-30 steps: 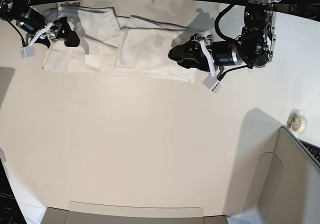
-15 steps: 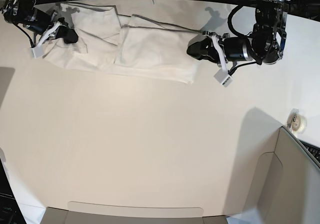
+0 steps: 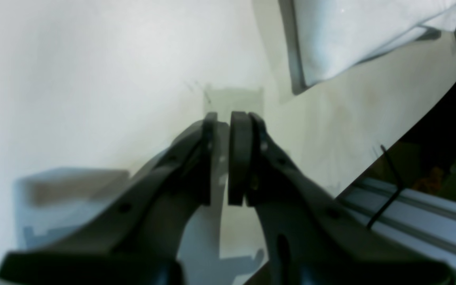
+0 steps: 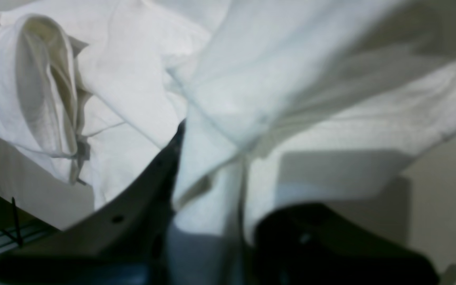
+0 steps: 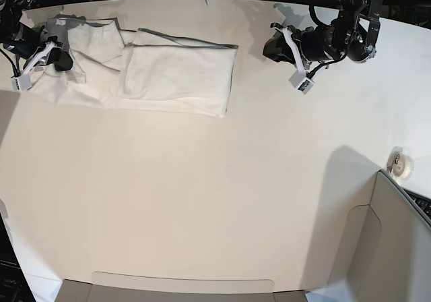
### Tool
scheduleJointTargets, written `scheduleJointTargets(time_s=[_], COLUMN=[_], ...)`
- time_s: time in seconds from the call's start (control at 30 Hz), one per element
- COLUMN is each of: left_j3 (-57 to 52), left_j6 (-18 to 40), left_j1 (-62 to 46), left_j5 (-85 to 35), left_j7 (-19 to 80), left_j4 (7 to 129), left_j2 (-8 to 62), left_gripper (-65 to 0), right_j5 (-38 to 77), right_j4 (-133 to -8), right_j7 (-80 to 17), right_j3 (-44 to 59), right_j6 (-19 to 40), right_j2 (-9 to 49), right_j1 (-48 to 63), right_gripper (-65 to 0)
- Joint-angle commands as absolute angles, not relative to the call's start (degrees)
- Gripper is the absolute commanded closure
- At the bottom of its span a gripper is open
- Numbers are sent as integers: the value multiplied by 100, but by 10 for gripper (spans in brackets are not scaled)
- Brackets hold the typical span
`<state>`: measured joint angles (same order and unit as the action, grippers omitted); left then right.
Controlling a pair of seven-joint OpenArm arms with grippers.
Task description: Layout the t-shirt on the table in an organized manner, then fold the t-shirt properly
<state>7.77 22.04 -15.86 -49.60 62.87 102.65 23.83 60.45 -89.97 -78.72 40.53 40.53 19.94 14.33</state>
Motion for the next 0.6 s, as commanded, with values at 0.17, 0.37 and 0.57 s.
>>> scheduleJointTargets(time_s=[0.17,0.37,0.57], left_j3=[725,760,813], left_j6=[2229,1736,1385], left_j1=[-1508,-1508,-1508], left_j5=[-5015,-5015,-4936], left_j7=[6105,5692,5692], left_j4=[10360,10334,10325], left_j2=[2369,2369,2141], left_gripper=[-40,-40,-42], right_j5=[6229,6229,6457], right_j4=[-10167,-11301,-11705], right_j7=[-7776,-8000,-8000], right_j3=[4092,4092,3908], right_j6=[4000,4000,4000], right_j2=[1991,1666,1376], right_j1=[1402,1429,1446], right_gripper=[0,0,0])
